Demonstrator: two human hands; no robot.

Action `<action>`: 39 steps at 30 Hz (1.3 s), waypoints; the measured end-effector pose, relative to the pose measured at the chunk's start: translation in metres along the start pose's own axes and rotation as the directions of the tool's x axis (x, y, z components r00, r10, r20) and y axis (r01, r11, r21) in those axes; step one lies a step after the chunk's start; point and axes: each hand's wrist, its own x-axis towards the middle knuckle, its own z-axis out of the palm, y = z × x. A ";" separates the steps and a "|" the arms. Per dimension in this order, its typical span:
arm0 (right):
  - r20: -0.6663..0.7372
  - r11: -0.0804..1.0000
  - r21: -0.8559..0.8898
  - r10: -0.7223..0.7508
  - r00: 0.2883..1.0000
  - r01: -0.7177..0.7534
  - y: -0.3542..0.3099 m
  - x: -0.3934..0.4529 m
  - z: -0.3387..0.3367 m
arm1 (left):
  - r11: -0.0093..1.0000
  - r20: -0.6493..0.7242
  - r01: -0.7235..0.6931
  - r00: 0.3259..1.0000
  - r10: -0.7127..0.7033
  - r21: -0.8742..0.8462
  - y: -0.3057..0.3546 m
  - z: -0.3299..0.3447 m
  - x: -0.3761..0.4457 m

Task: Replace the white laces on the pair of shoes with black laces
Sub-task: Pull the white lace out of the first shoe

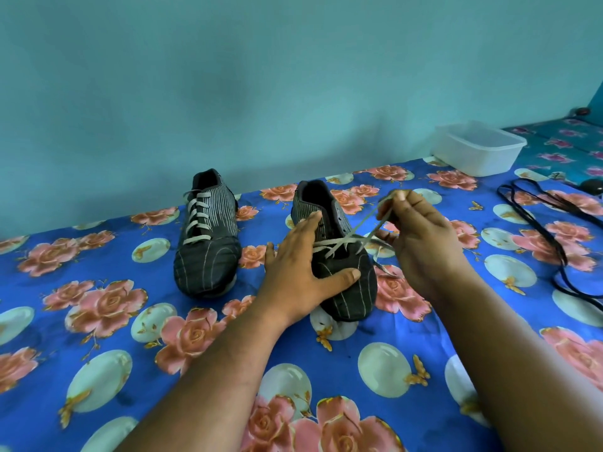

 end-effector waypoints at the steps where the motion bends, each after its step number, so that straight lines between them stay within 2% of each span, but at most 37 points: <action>1: -0.083 0.999 -0.033 0.011 0.997 -0.014 0.000 0.002 -0.002 | 1.000 -0.007 -0.002 1.000 0.002 0.003 0.000 0.000 0.000; 3: -0.195 0.953 -0.300 -0.030 0.980 -0.031 0.004 0.006 -0.008 | 1.000 -0.021 -0.008 1.000 0.009 0.010 0.000 0.001 0.000; 5: -0.147 0.807 -0.591 -0.135 0.980 0.023 0.009 0.007 -0.010 | 1.000 -0.035 -0.012 0.999 0.013 0.011 0.000 0.002 0.000; 6: -0.085 0.730 -0.678 -0.191 0.978 0.083 0.012 0.007 -0.010 | 1.000 -0.036 -0.010 0.999 0.011 0.007 0.000 0.002 0.000; 8: 0.083 0.637 -0.736 -0.252 0.964 0.230 0.017 0.003 -0.007 | 1.000 -0.035 -0.005 0.999 0.005 -0.010 -0.001 0.003 0.000; 10: 0.264 0.528 -0.771 -0.245 0.933 0.356 0.020 -0.002 -0.001 | 1.000 -0.039 -0.002 0.999 0.001 -0.026 0.000 0.003 0.000; 11: 0.325 0.472 -0.789 -0.222 0.919 0.393 0.021 -0.003 0.001 | 1.000 -0.041 0.000 0.999 -0.001 -0.029 -0.001 0.003 0.000; 13: 0.383 0.431 -0.793 -0.196 0.903 0.430 0.024 -0.003 0.001 | 1.000 -0.043 0.001 0.999 -0.003 -0.031 -0.001 0.003 0.000; 17: 0.388 0.439 -0.775 -0.237 0.891 0.454 0.025 -0.002 0.001 | 1.000 -0.045 0.001 0.999 -0.002 -0.029 0.000 0.004 0.001; 19: 0.336 0.548 -0.724 -0.250 0.908 0.419 0.020 -0.003 0.003 | 0.999 -0.037 0.012 0.999 -0.014 -0.036 0.000 0.004 0.001; 21: 0.187 0.723 -0.609 -0.268 0.945 0.325 0.012 -0.004 0.006 | 0.999 -0.029 0.022 0.999 -0.024 -0.049 0.001 0.003 0.000; 23: -0.068 0.855 -0.476 -0.267 0.961 0.204 0.004 -0.001 0.005 | 0.998 -0.023 0.028 0.999 -0.029 -0.053 0.002 0.001 -0.001; 25: -0.295 0.891 -0.438 -0.265 0.918 0.117 -0.002 0.005 -0.004 | 0.998 -0.018 0.032 0.999 -0.033 -0.053 0.003 0.000 -0.002; 27: -0.376 0.869 -0.491 -0.272 0.886 0.059 0.000 0.011 -0.015 | 0.997 -0.012 0.040 0.999 -0.041 -0.061 0.005 0.000 -0.002; 29: -0.289 0.755 -0.651 -0.342 0.894 0.078 0.006 0.012 -0.020 | 0.997 -0.011 0.043 0.999 -0.043 -0.071 0.004 0.000 -0.002; 31: -0.077 0.616 -0.760 -0.403 0.912 0.208 0.012 0.009 -0.014 | 0.996 -0.016 0.042 0.999 -0.043 -0.077 0.003 0.001 -0.001; 33: 0.149 0.496 -0.806 -0.359 0.921 0.323 0.015 0.002 -0.004 | 0.996 -0.021 0.038 0.999 -0.040 -0.078 0.003 0.001 -0.002; 35: 0.314 0.390 -0.829 -0.269 0.910 0.402 0.021 -0.002 0.002 | 0.997 -0.019 0.034 0.999 -0.035 -0.071 0.004 0.001 -0.002; 37: 0.379 0.365 -0.820 -0.232 0.896 0.441 0.026 -0.003 0.002 | 0.998 -0.026 0.030 0.999 -0.031 -0.063 0.004 0.001 -0.002; 39: 0.384 0.395 -0.797 -0.255 0.888 0.458 0.027 -0.002 0.001 | 0.998 -0.033 0.028 0.999 -0.029 -0.056 0.004 0.001 -0.001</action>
